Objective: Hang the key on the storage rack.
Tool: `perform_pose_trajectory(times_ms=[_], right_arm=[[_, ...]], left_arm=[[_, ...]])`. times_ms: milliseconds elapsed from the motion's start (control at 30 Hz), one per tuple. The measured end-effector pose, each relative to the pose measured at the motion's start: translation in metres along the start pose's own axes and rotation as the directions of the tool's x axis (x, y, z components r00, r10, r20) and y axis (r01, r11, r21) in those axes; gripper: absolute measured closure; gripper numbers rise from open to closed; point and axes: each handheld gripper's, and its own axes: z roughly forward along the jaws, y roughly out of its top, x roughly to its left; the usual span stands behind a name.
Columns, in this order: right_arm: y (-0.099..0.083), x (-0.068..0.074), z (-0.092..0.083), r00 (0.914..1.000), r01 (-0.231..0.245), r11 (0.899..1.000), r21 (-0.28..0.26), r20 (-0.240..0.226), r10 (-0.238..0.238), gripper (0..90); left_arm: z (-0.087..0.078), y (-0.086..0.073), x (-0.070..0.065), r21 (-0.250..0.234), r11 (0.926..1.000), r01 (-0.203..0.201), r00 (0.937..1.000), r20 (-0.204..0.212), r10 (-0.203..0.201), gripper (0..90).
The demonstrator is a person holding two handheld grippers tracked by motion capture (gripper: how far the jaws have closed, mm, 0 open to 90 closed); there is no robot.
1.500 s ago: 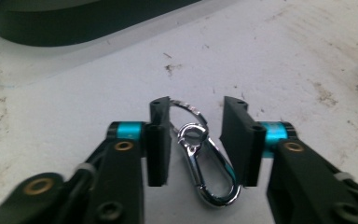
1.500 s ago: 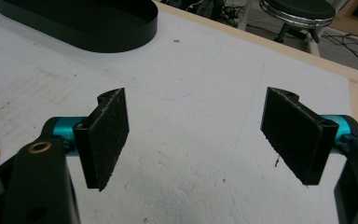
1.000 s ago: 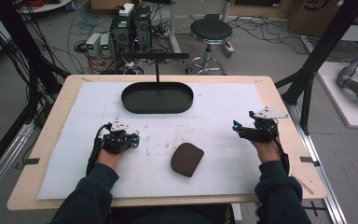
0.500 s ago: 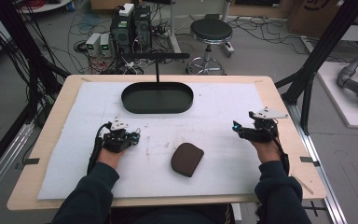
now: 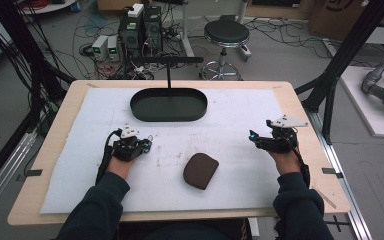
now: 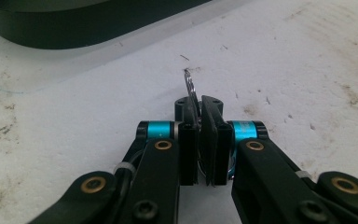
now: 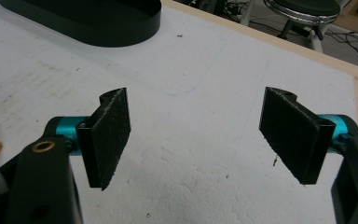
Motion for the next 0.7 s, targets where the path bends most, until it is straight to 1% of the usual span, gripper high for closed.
perform_pose_trajectory(times_ms=[67,100,133,167,200,233,267,300,367,433,533,700], right_arm=[[0.0,-0.0001,0.0,1.0,0.001,1.0,0.001,-0.001,-0.001,25.0],[0.0,-0.0001,0.0004,1.0,0.002,1.0,0.001,-0.003,-0.002,25.1],[0.0,0.0001,0.0004,1.0,-0.001,1.0,0.003,-0.003,0.001,25.1],[0.0,0.0,0.0007,1.0,0.0,1.0,0.001,-0.005,0.0,25.1],[-0.0001,-0.0002,0.0008,1.0,-0.001,1.0,0.001,-0.006,0.001,25.1],[-0.0001,-0.0008,0.0011,1.0,0.004,1.0,0.0,-0.003,-0.004,25.1],[-0.0002,-0.001,0.001,1.0,0.0,1.0,0.002,-0.003,0.0,25.1],[-0.0002,-0.0013,0.0009,1.0,-0.002,1.0,0.001,-0.005,0.002,25.1],[-0.0002,-0.0015,0.0008,1.0,-0.004,1.0,0.0,-0.006,0.004,25.1],[-0.0003,-0.0015,0.0004,1.0,-0.004,1.0,0.001,-0.007,0.004,25.1],[-0.0003,-0.0013,0.0004,1.0,-0.006,1.0,0.0,-0.006,0.006,25.1],[-0.0003,-0.0012,0.0012,1.0,0.0,1.0,0.002,-0.005,0.0,25.1]], left_arm=[[0.0,0.0,0.0,0.0,1.0,-0.002,1.0,-0.001,0.002,85.3],[-0.0004,0.0004,-0.0008,-0.004,0.9999,-0.013,0.9999,-0.004,0.013,85.3],[-0.0019,0.0008,-0.0013,-0.014,0.9998,-0.016,0.9998,-0.007,0.016,85.6],[-0.0039,0.0018,-0.001,-0.03,0.9994,-0.016,0.9998,-0.007,0.016,89.9],[-0.0039,0.0018,-0.001,-0.03,0.9994,-0.016,0.9998,-0.007,0.016,90.0],[-0.0071,0.0026,0.0007,-0.051,0.9987,-0.006,1.0,-0.002,0.006,89.9],[-0.0071,0.0026,0.0007,-0.051,0.9987,-0.006,1.0,-0.002,0.006,89.9],[-0.007,0.0024,0.002,-0.047,0.9989,0.003,1.0,0.003,-0.003,90.0],[-0.0058,0.002,0.0016,-0.039,0.9992,0.0,1.0,0.01,0.0,90.0],[-0.0052,0.0019,0.0005,-0.043,0.9991,0.004,0.9999,0.013,-0.004,89.9],[-0.0049,0.0017,0.0017,-0.035,0.9994,0.003,0.9998,0.018,-0.002,89.9],[-0.004,0.0015,0.0015,-0.032,0.9995,0.003,0.9998,0.018,-0.002,89.9]])
